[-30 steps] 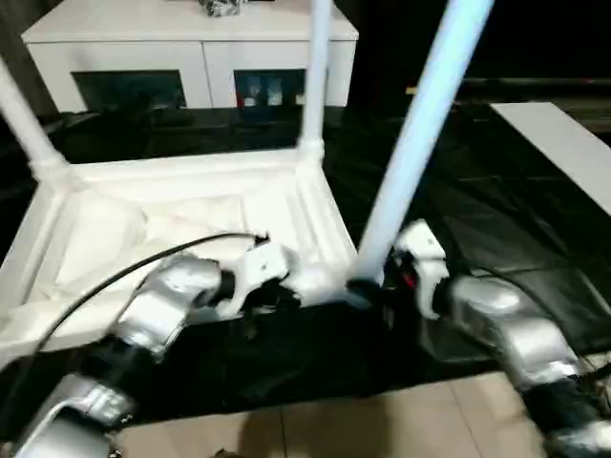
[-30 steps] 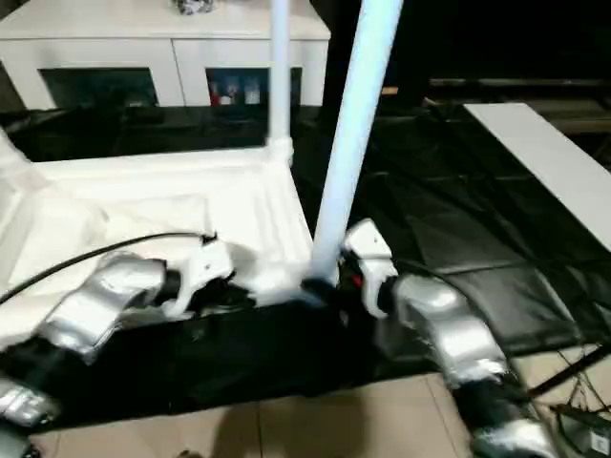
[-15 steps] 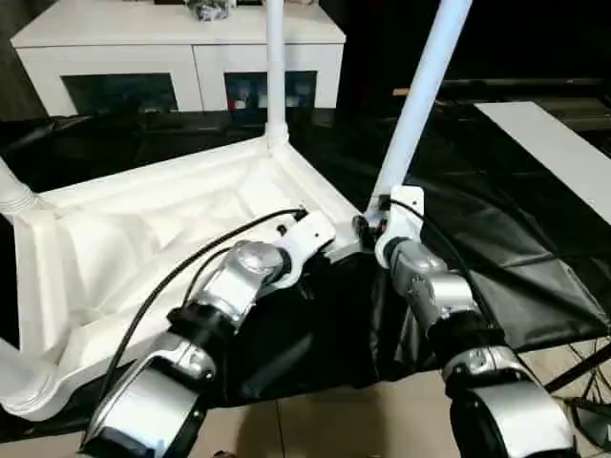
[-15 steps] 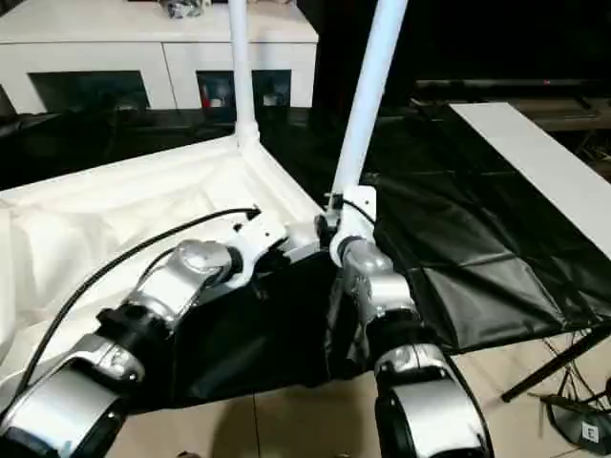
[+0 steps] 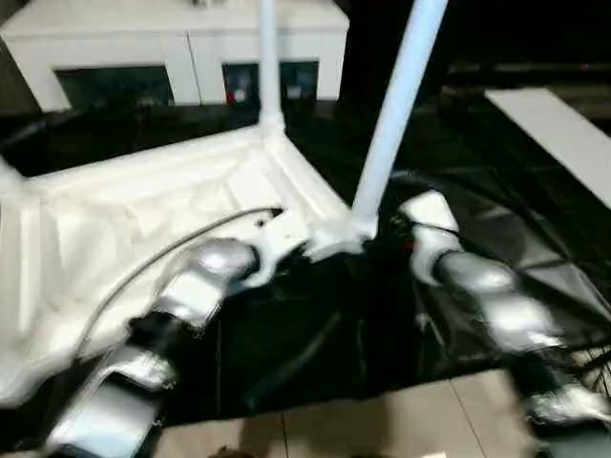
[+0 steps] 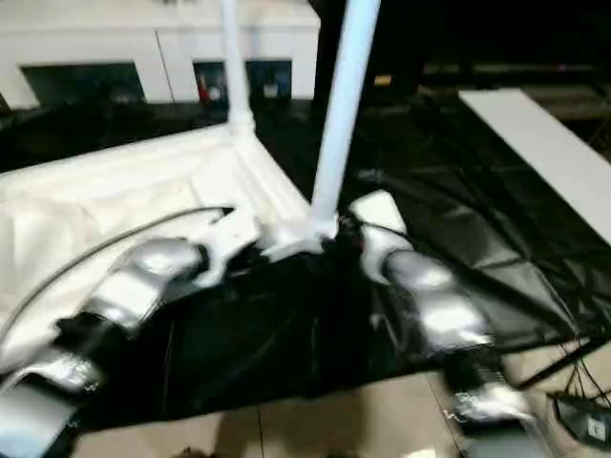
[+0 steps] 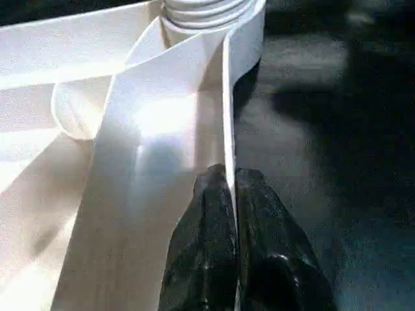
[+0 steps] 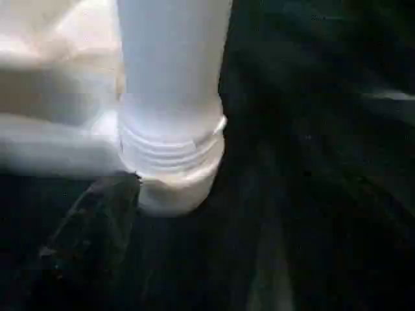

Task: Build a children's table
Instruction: Rotate leg to tighten

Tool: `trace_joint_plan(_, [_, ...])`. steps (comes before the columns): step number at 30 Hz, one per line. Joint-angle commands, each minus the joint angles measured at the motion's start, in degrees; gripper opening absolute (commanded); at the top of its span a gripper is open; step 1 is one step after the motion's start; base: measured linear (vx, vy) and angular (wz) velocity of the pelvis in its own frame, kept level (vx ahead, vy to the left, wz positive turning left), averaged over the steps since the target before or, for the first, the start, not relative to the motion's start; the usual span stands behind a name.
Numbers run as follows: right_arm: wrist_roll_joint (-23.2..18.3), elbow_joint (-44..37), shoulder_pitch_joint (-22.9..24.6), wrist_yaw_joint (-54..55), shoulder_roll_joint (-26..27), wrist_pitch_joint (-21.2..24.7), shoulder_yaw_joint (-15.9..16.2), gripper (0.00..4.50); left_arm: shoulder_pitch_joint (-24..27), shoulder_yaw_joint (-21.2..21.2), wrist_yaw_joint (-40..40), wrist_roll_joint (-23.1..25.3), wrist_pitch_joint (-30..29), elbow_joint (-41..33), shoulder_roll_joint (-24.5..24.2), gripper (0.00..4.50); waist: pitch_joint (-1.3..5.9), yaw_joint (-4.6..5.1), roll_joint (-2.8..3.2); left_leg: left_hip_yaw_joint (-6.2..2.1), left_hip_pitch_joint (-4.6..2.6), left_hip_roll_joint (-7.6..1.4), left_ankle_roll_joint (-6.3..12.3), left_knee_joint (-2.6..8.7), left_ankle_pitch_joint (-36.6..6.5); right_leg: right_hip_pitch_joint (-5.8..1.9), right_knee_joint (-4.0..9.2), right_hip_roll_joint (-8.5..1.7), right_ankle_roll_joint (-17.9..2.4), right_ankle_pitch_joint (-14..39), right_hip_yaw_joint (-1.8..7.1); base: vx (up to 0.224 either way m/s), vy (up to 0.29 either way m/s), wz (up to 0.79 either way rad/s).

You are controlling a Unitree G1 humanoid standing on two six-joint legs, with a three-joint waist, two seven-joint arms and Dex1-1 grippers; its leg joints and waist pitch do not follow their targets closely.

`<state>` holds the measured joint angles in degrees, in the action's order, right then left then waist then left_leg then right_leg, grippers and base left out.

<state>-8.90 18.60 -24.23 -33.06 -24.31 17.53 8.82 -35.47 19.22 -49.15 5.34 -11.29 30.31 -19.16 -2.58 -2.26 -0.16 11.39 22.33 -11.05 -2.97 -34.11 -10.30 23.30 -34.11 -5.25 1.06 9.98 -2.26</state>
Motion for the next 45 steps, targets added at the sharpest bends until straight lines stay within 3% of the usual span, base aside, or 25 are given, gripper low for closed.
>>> trace_joint_plan(1, [-2.93, -7.03, 2.34, -10.87, -4.10, 0.60, 2.42, 4.46, 1.74, 1.61, -7.45, -2.50, 2.47, -4.73, -1.66, 0.00, 3.83, -0.12, 0.04, -0.68, -1.40, -2.05, 3.89, 3.94, -10.47, -2.94, 2.93, -2.14, -15.08, 3.08, 1.61, 0.000, 0.000, 0.00])
trace_joint_plan(3, [-5.65, -11.38, 4.91, -18.33, -8.68, 1.01, 3.71, 4.46, 3.75, 2.69, -14.42, -5.07, 1.45, -9.10, -4.60, 0.00, 3.60, -0.33, 0.14, -0.82, -1.48, -2.40, 4.24, 4.11, -11.37, -2.86, 2.82, -2.40, -15.48, 3.52, 1.69, 0.000, 0.000, 0.00])
trace_joint_plan(5, [-5.95, -11.64, 5.15, -19.60, -9.38, 0.98, 3.94, 4.46, 4.14, 2.71, -15.72, -5.84, 0.80, -10.18, -5.13, 0.00, 3.54, -0.18, 0.21, -0.71, -1.62, -2.37, 4.10, 4.13, -12.29, -2.61, 2.97, -2.37, -15.92, 4.67, 1.72, 0.000, 0.000, 0.00])
trace_joint_plan(6, [-6.20, -11.96, 5.25, -20.38, -9.87, 1.29, 4.13, 4.46, 4.51, 2.63, -16.97, -6.59, 0.50, -11.19, -5.55, 0.00, 3.37, -0.01, -0.04, -0.65, -1.57, -2.30, 3.62, 4.20, -13.42, -2.42, 3.25, -2.35, -15.95, 6.87, 1.72, 0.000, 0.000, 0.00])
trace_joint_plan(7, [-6.51, -12.34, 5.33, -21.33, -10.13, 1.86, 4.17, 4.46, 5.12, 2.68, -19.17, -7.87, -0.65, -12.97, -6.31, 0.00, 3.31, -0.20, 0.10, -0.58, -1.95, -2.35, 2.88, 4.21, -14.62, -2.15, 3.45, -2.39, -15.67, 9.27, 1.77, 0.000, 0.000, 0.00])
trace_joint_plan(12, [-2.02, -8.93, 3.66, -21.47, -9.58, -0.31, 6.12, 4.46, 5.51, 2.55, -19.47, -7.37, -1.00, -13.88, -7.24, 0.00, 3.15, -0.50, -0.04, -0.68, -1.90, -2.24, 0.59, 4.46, -15.63, -1.91, 3.71, -2.42, -13.63, 14.05, 1.87, 0.000, 0.000, 0.00])
trace_joint_plan(14, [-1.82, -8.78, 3.58, -21.83, -9.78, -0.38, 6.44, 4.46, 5.57, 2.45, -19.45, -7.22, -0.99, -13.99, -7.36, 0.00, 3.19, -0.58, -0.08, -0.71, -1.86, -2.21, 0.43, 4.42, -15.40, -2.00, 3.71, -2.46, -13.26, 14.10, 1.88, 0.000, 0.000, 0.00])
trace_joint_plan(15, [-2.05, -8.40, 3.26, -22.27, -9.75, -0.13, 6.52, 4.46, 5.58, 2.29, -19.45, -7.10, -1.07, -14.07, -7.55, 0.00, 3.25, -0.74, -0.47, -0.73, -1.71, -2.18, 0.76, 4.37, -14.52, -2.14, 3.60, -2.54, -12.80, 13.95, 1.92, 0.000, 0.000, 0.00])
trace_joint_plan(25, [-5.07, -4.96, 1.18, -23.40, -6.09, 0.02, 3.77, 3.64, 5.68, 2.23, -19.95, -6.98, -1.89, -14.65, -8.08, 0.00, 3.53, -0.69, -0.20, -0.66, -1.61, -2.06, 2.19, 3.95, -11.32, -2.28, 2.98, -2.39, -14.39, 8.98, 1.78, 0.000, 0.000, 0.00])
trace_joint_plan(35, [-4.55, -3.56, 1.40, -24.48, -5.35, -0.43, 4.20, 2.82, 5.67, 2.33, -20.14, -6.79, -1.96, -14.60, -8.41, 0.00, 3.61, -0.75, -0.32, -0.63, -1.64, -2.05, 2.13, 3.86, -10.90, -2.41, 2.80, -2.32, -14.78, 7.90, 1.74, 0.000, 0.000, 0.00])
trace_joint_plan(40, [-4.17, -2.49, 1.24, -24.10, -4.71, -0.56, 4.04, 2.73, 5.84, 2.34, -19.95, -6.58, -1.95, -14.52, -8.56, 0.00, 3.65, -0.77, -0.28, -0.64, -1.61, -2.01, 2.29, 3.78, -10.35, -2.45, 2.72, -2.31, -14.84, 7.74, 1.72, 0.000, 0.000, 0.00])
trace_joint_plan(44, [-2.74, -0.33, 0.28, -18.66, -2.66, 0.00, 3.07, 2.72, 5.49, 2.22, -17.74, -5.50, -1.74, -13.39, -7.91, 0.00, 3.51, -0.61, -0.28, -0.65, -1.57, -1.98, 1.89, 3.87, -11.34, -2.34, 2.91, -2.31, -14.65, 9.31, 1.71, 0.000, 0.000, 0.00])
trace_joint_plan(45, [-1.16, 3.81, -1.31, -7.98, 1.67, 1.00, 0.54, 2.72, 4.50, 1.78, -13.04, -3.86, -1.99, -10.79, -5.97, 0.00, 3.48, -0.29, -0.25, -0.65, -1.56, -1.88, 0.94, 3.91, -11.97, -2.16, 2.96, -2.29, -14.33, 10.70, 1.76, 0.000, 0.000, 0.00])
